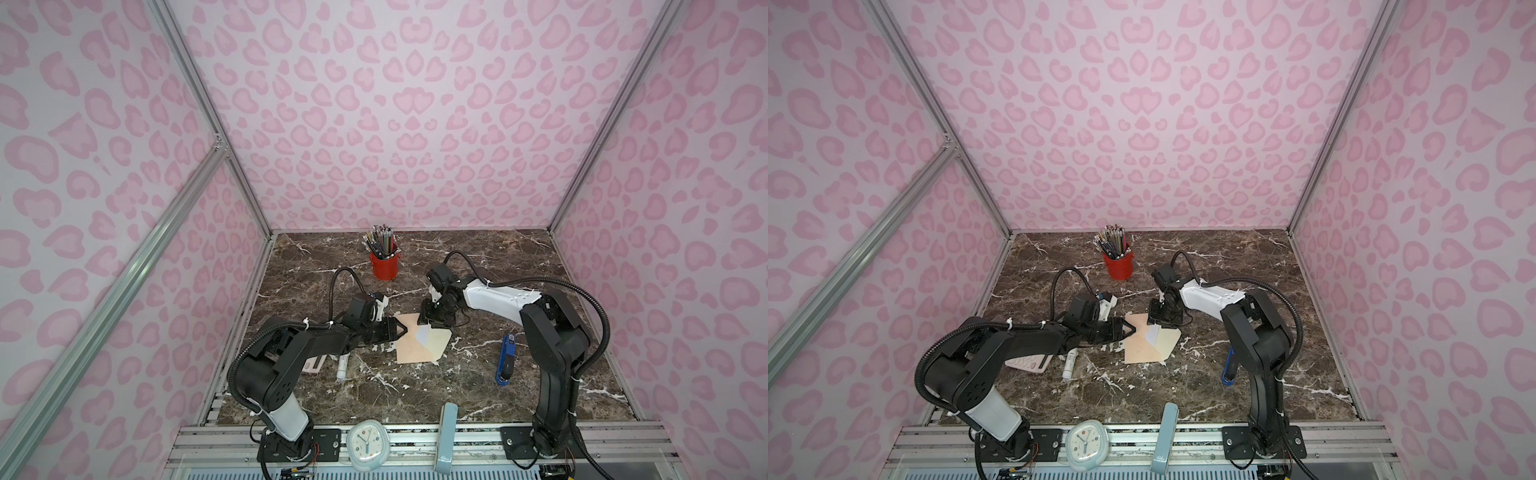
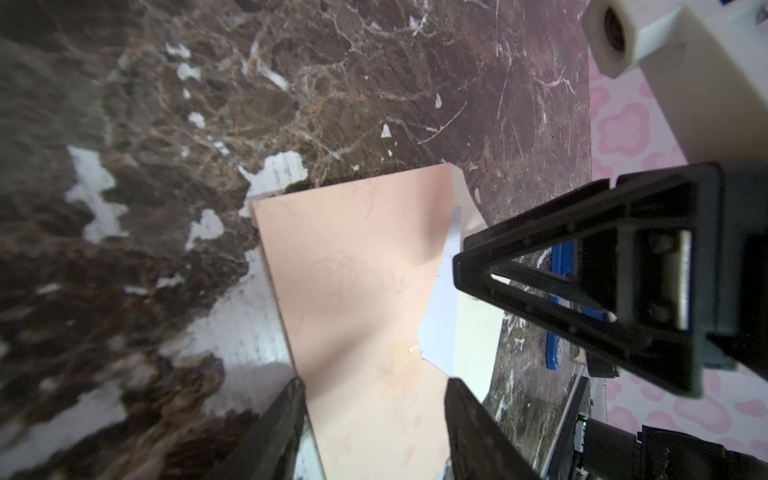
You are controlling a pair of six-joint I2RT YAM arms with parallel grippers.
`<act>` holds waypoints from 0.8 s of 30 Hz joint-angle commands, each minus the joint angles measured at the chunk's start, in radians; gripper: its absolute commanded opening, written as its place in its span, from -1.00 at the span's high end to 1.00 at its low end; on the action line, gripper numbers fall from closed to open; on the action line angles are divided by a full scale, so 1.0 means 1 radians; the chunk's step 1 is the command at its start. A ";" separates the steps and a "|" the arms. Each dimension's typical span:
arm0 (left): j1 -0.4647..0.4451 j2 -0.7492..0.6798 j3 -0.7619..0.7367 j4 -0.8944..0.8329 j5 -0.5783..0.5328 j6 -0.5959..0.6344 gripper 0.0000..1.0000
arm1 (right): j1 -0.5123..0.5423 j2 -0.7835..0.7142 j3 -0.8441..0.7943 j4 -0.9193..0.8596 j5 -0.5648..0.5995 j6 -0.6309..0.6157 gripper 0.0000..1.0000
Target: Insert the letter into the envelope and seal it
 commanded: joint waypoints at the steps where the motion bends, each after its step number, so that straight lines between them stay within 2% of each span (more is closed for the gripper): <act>1: 0.000 0.008 0.009 -0.022 -0.012 0.006 -0.15 | 0.002 0.012 0.014 0.014 -0.009 -0.001 -0.03; 13: 0.000 0.016 0.013 -0.017 -0.003 0.008 -0.15 | 0.011 0.038 0.051 0.024 -0.022 0.015 -0.05; 24: 0.000 0.014 0.011 -0.012 -0.003 0.007 -0.15 | 0.015 -0.069 -0.010 -0.029 0.061 0.091 -0.15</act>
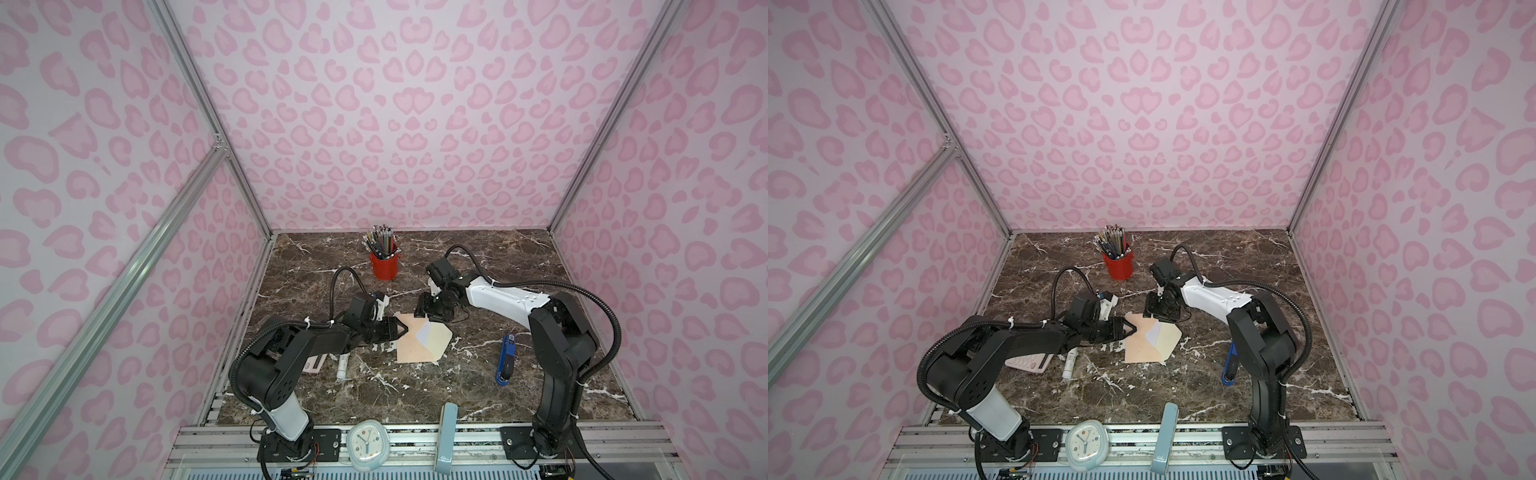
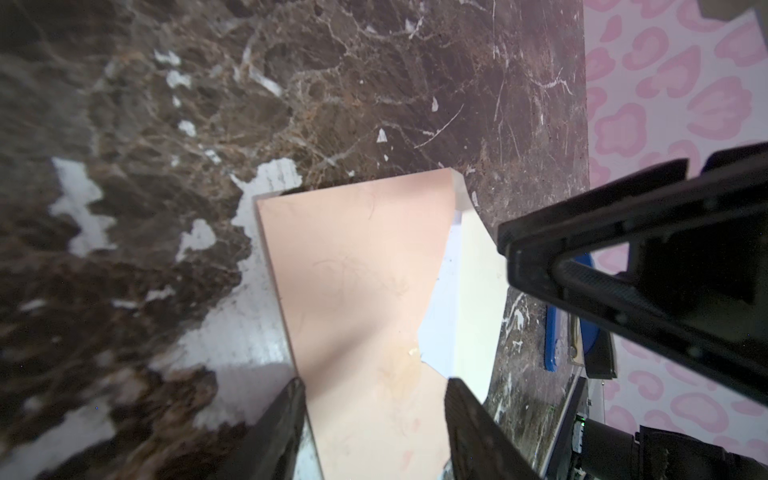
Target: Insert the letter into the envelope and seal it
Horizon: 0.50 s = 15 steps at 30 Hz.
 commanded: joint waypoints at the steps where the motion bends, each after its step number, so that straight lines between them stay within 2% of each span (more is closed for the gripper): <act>1: 0.000 0.003 0.001 -0.017 -0.006 0.007 -0.15 | 0.001 -0.004 -0.020 -0.028 0.036 0.051 -0.16; 15: 0.000 -0.002 0.010 -0.031 -0.005 0.014 -0.15 | 0.004 0.083 0.030 -0.039 0.041 0.093 -0.20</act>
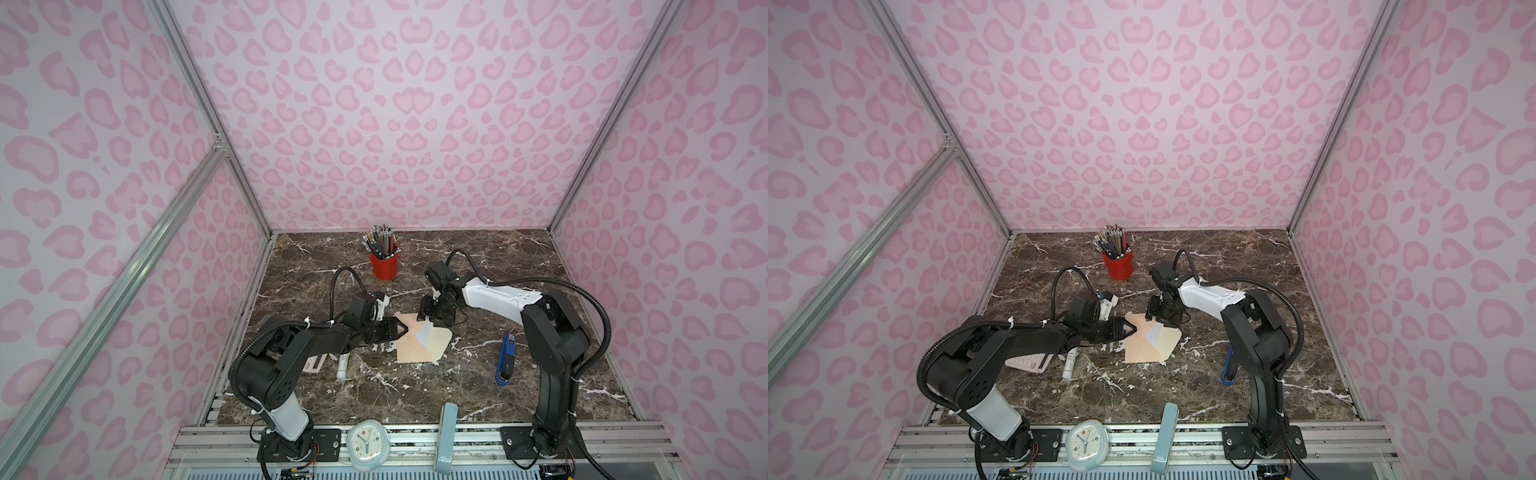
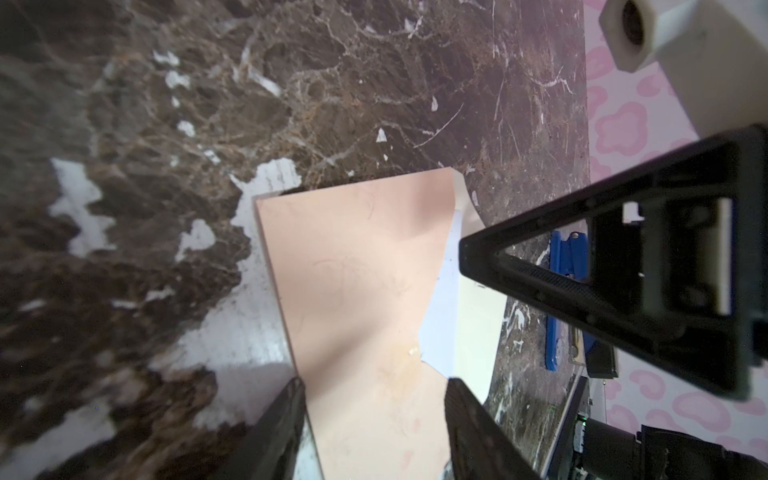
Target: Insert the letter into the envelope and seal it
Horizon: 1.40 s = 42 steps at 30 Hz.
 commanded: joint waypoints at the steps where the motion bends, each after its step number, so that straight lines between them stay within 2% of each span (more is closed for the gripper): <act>1: 0.000 0.001 0.011 -0.029 -0.003 0.010 -0.15 | 0.004 0.019 0.010 -0.006 0.006 0.020 -0.20; 37: 0.000 0.012 0.014 -0.021 0.015 0.018 -0.15 | 0.046 0.099 0.126 -0.040 0.003 0.007 -0.26; 42: 0.000 -0.010 0.005 -0.029 0.006 0.019 -0.15 | 0.031 0.078 0.097 -0.058 0.042 -0.009 -0.18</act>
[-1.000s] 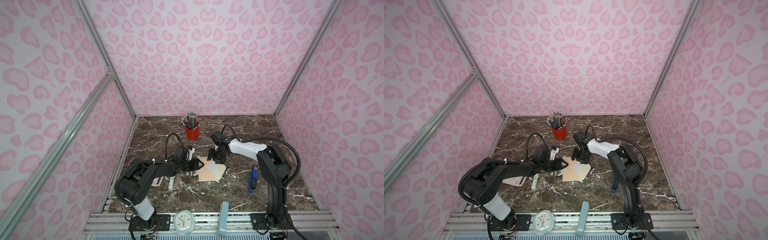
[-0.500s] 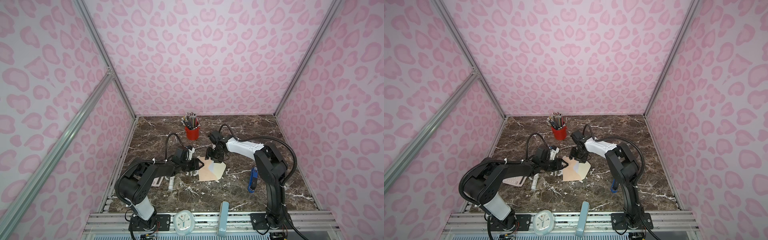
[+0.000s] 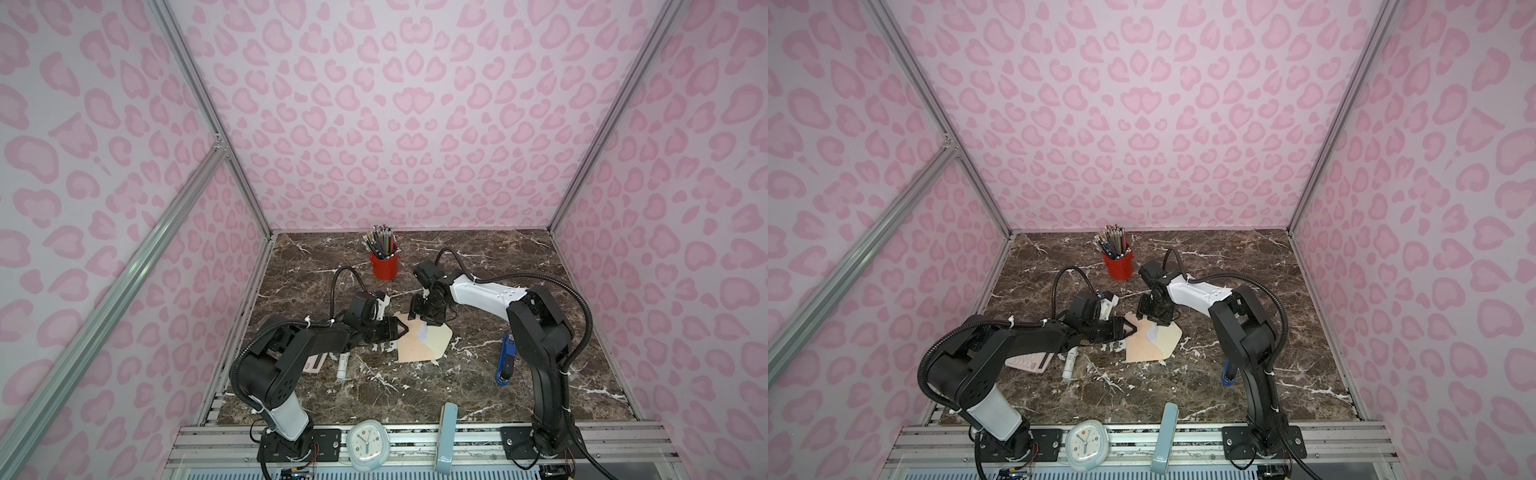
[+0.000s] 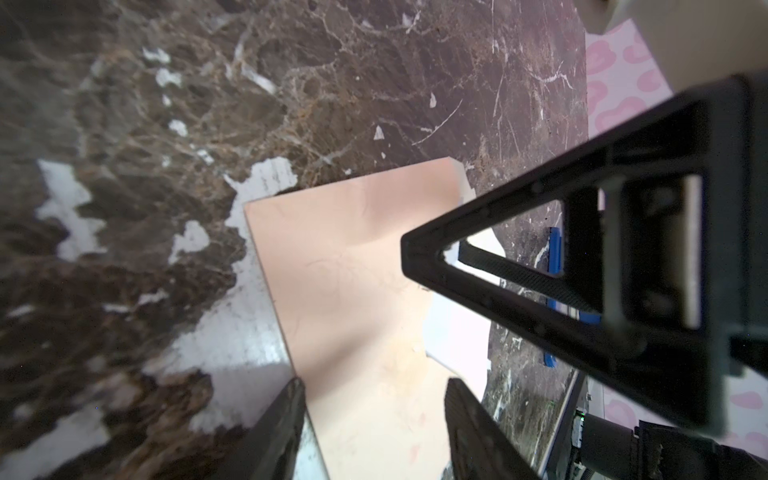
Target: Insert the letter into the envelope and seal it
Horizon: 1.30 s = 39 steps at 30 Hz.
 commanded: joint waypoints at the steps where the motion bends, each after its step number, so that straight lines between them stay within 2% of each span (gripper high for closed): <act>1: 0.000 -0.016 -0.006 -0.016 -0.007 0.013 -0.15 | -0.012 -0.014 -0.032 -0.010 0.017 -0.017 -0.10; 5: 0.001 -0.031 -0.011 -0.026 -0.011 0.016 -0.15 | -0.026 -0.036 -0.087 0.036 -0.020 -0.038 0.06; 12: 0.001 -0.044 -0.013 -0.040 -0.013 0.019 -0.15 | -0.033 -0.072 -0.161 0.126 -0.110 -0.107 0.06; 20: 0.000 -0.051 -0.012 -0.061 -0.025 0.027 -0.15 | -0.065 -0.115 -0.278 0.246 -0.168 -0.120 0.15; 27: 0.000 -0.028 -0.003 -0.063 -0.027 0.027 -0.12 | -0.072 -0.118 -0.314 0.303 -0.206 -0.125 0.25; 39: 0.000 0.006 0.010 -0.059 -0.021 0.030 -0.06 | -0.087 -0.114 -0.355 0.378 -0.267 -0.124 0.54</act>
